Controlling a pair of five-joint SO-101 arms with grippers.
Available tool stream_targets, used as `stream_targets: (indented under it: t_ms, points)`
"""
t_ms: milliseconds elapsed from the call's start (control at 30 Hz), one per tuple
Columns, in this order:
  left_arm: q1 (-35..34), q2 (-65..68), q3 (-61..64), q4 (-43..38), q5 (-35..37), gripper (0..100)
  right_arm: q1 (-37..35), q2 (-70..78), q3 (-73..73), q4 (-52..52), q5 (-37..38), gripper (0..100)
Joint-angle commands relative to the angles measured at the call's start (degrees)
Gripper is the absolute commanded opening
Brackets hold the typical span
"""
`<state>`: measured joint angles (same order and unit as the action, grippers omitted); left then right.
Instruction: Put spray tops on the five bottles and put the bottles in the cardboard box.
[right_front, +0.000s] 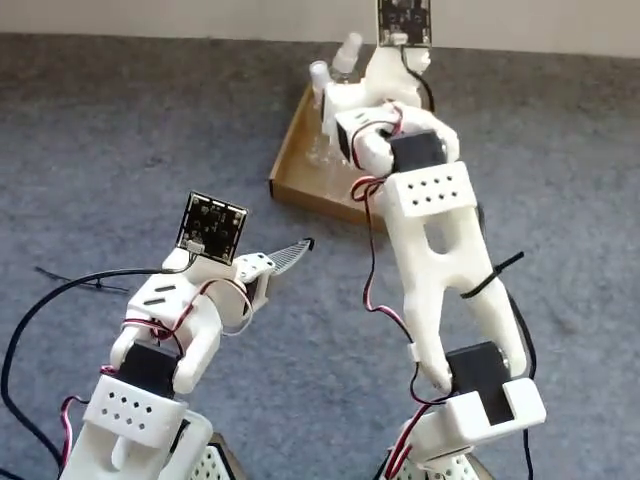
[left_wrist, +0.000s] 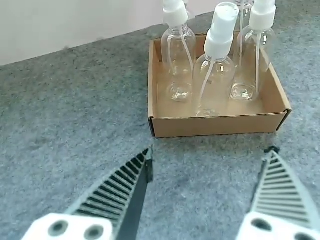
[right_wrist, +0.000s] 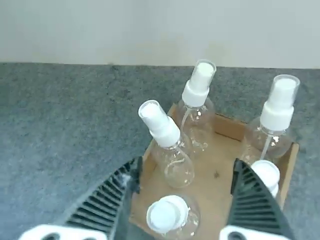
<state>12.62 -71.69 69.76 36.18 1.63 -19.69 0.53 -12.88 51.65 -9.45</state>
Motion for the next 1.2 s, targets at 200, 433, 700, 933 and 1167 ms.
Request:
stream_targets:
  t_ms: [200,433,700,933,1167]
  points:
    - [-0.48,-0.84,-0.31,-1.85,-0.35,30,-0.57,-1.1,-17.36,19.65,-0.18,6.3]
    - [-0.57,-1.01,-0.84,-1.85,-0.35,30,-0.57,-1.1,-25.19,38.99,-0.18,4.1]
    - [-11.82,-1.1,-3.12,-1.49,-0.35,30,-0.22,-3.21,-27.82,49.36,-0.18,3.7]
    - [-29.58,-1.1,-3.47,-1.49,-0.35,30,-1.1,-15.16,-10.51,48.66,-0.18,3.7]
    - [-35.12,-1.1,-3.12,1.67,-0.44,23,-1.1,-34.95,23.78,36.88,-0.18,3.7]
